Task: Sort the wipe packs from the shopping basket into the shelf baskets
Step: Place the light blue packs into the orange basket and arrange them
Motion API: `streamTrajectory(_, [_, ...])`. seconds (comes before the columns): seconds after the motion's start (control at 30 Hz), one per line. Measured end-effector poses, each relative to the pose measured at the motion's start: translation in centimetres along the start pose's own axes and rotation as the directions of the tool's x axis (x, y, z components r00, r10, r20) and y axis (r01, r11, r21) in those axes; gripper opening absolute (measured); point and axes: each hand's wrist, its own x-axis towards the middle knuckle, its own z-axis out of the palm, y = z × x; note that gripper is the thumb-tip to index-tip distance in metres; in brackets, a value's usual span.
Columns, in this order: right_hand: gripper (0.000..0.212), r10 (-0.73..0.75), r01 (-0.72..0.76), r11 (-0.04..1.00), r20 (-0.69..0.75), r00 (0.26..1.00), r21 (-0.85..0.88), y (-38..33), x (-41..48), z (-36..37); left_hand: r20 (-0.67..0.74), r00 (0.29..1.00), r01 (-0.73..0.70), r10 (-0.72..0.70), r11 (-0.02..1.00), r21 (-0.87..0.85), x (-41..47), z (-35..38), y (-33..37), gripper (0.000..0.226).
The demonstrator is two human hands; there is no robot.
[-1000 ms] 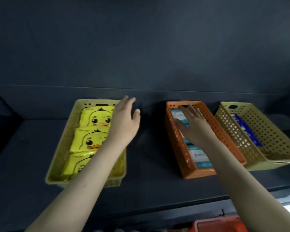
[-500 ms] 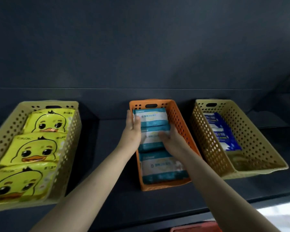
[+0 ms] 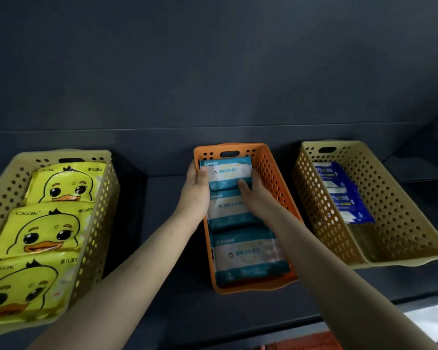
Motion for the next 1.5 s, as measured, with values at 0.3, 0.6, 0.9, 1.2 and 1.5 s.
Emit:
streamTrajectory(0.3, [0.052,0.111,-0.132,0.978,0.133,0.985,0.162,0.1,-0.1,-1.7,-0.017,0.999,-0.042,0.042,0.999,0.001,-0.1,0.0,-0.2,0.039])
streamTrajectory(0.6, [0.054,0.173,-0.195,0.965,0.133,0.976,0.175,1.7,-1.5,-0.3,-0.027,0.999,-0.032,0.029,0.996,-0.085,0.5,0.3,-1.0,0.043])
streamTrajectory(0.9, [0.063,0.351,-0.387,0.886,0.175,0.92,0.256,1.5,-1.4,-2.2,0.007,0.999,-0.047,0.047,0.997,-0.055,0.6,0.0,-0.9,0.04])
streamTrajectory(1.2, [0.052,0.449,-0.477,0.819,0.16,0.879,0.32,3.5,-5.1,-1.0,0.011,0.999,-0.052,0.053,0.994,-0.093,0.8,0.0,-1.2,0.041])
streamTrajectory(1.5, [0.058,0.388,-0.419,0.855,0.159,0.908,0.306,2.5,-6.1,-0.7,0.019,0.998,-0.057,0.059,0.995,-0.084,0.8,-0.1,-1.0,0.044])
